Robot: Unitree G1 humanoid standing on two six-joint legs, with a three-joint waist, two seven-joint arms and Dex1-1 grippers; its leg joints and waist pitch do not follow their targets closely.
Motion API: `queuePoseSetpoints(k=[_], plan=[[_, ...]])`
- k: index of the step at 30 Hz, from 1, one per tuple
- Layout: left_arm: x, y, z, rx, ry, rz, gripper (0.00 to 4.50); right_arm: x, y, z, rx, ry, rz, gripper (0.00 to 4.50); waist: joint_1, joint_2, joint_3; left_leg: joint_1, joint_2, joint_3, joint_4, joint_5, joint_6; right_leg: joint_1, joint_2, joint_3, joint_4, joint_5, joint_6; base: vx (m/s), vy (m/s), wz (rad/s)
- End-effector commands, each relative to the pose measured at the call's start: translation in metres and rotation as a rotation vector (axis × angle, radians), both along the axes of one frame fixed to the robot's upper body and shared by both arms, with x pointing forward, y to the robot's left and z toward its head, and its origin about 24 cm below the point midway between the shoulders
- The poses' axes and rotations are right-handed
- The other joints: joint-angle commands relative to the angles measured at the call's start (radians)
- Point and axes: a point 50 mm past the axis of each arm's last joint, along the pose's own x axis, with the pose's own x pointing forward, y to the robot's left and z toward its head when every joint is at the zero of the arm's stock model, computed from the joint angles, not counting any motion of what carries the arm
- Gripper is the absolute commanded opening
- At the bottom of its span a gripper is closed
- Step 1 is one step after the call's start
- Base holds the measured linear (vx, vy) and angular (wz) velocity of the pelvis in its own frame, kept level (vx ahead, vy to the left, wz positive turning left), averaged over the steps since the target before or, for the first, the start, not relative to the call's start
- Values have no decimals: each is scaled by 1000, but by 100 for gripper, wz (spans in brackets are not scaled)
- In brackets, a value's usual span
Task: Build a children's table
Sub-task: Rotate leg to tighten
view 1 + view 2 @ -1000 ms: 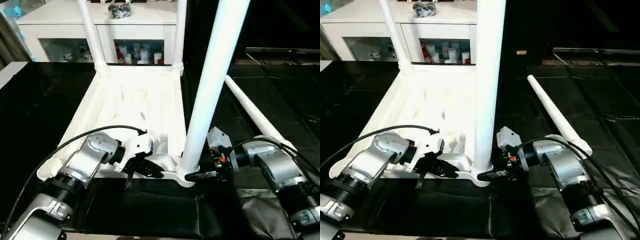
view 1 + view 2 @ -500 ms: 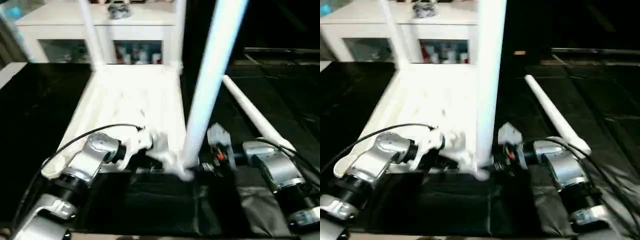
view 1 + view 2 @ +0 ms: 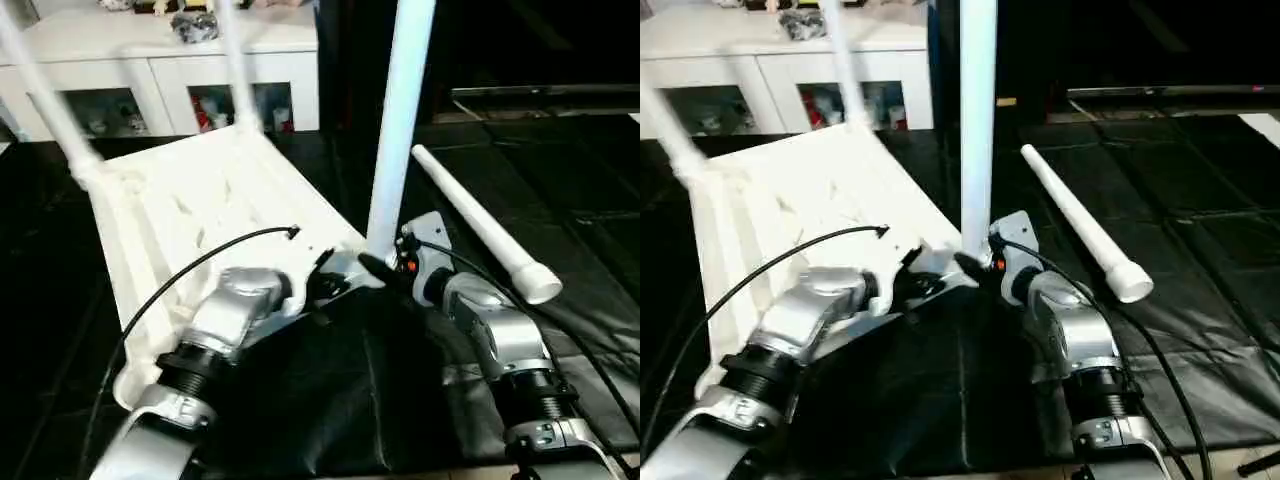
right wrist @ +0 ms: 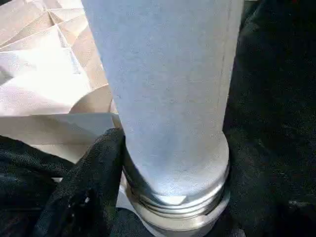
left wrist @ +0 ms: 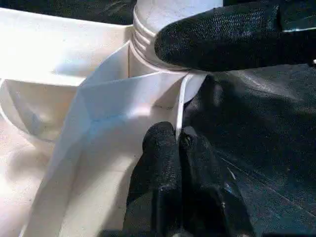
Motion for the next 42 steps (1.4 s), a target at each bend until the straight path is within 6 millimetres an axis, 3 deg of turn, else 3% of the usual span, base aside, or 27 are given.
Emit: queuePoseSetpoints(k=[1,3,12,15,21,24,26,27,35,42], plan=[[3,-27,26,-85,-106,-31,0,-21,66,9,176,6,300,362,8,-9,-74,-1,8,1,-59,-129,77,62,-41,37,-61,-152,-226,0,0,0],[2,-24,26,-82,-118,-53,0,-21,61,10,176,8,300,378,9,-7,-75,-1,8,1,-59,-121,82,63,-41,37,-58,-130,-236,0,0,0],[-4,2,24,-51,-114,-180,0,-28,24,17,162,-32,445,448,19,-9,-69,2,13,2,-63,-178,76,61,-43,39,-65,-194,-224,0,0,0],[-11,14,22,-27,-108,-308,0,-33,1,20,109,-29,560,448,24,-8,-69,2,12,1,-62,-184,73,63,-43,38,-64,-197,-225,0,0,0],[-19,25,21,8,-91,-458,0,-37,-19,26,52,-21,693,448,47,-2,-69,12,20,3,-62,-194,70,53,-44,39,-65,-216,-228,0,0,0],[-23,29,18,42,-79,-541,0,-39,-29,28,-17,-21,785,448,57,-3,-71,11,21,3,-63,-201,65,55,-44,39,-60,-202,-233,0,0,0],[-25,30,17,44,-76,-561,0,-39,-31,28,-29,-17,802,448,63,-2,-69,12,22,4,-62,-208,65,53,-45,41,-60,-198,-237,0,0,0],[-30,31,16,55,-59,-636,0,-41,-35,27,-67,-10,860,448,64,-8,-69,12,22,5,-62,-207,65,54,-46,41,-60,-201,-238,0,0,0],[-36,33,12,96,-38,-750,0,-44,-40,25,-117,9,968,448,69,-10,-69,6,22,3,-62,-199,73,56,-48,41,-59,-228,-236,0,0,0],[-35,35,12,112,-39,-772,0,-46,-41,16,-148,32,986,381,67,-10,-69,6,21,2,-63,-213,62,56,-47,40,-61,-255,-226,0,0,0]])
